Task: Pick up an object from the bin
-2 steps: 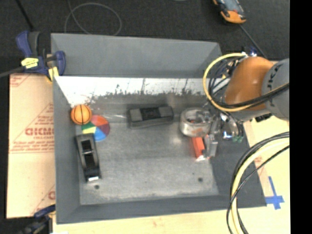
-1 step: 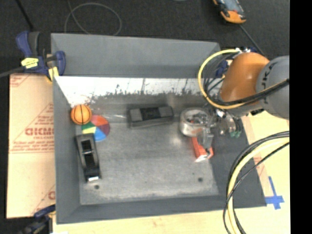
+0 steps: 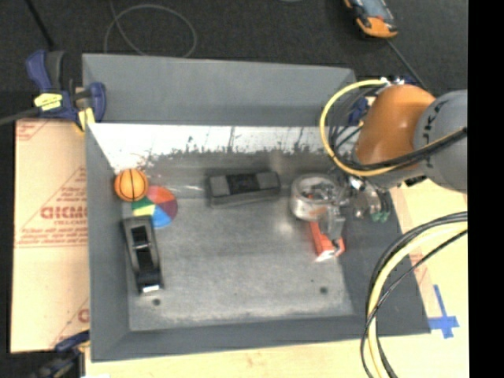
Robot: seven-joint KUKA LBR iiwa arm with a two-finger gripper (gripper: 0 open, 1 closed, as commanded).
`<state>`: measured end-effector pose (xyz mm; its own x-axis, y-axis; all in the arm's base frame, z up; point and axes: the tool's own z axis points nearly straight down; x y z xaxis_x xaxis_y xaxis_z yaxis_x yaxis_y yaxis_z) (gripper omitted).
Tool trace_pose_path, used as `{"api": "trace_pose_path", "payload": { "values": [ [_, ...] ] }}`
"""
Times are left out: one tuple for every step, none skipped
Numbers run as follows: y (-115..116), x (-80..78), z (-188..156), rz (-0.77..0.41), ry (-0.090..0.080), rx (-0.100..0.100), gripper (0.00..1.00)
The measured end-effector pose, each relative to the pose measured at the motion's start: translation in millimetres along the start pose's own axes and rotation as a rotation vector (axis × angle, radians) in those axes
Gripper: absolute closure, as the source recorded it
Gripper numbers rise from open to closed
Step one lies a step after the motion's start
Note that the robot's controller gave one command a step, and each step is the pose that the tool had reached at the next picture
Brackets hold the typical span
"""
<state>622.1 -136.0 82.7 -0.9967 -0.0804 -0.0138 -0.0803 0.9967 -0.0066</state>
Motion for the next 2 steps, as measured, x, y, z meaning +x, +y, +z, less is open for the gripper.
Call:
{"api": "trace_pose_path", "payload": {
  "values": [
    [4,-7.1,-22,-0.011,0.003,0.001,1.00],
    [20,-7.8,-43,-0.031,0.011,-0.004,1.00]
  ]
}}
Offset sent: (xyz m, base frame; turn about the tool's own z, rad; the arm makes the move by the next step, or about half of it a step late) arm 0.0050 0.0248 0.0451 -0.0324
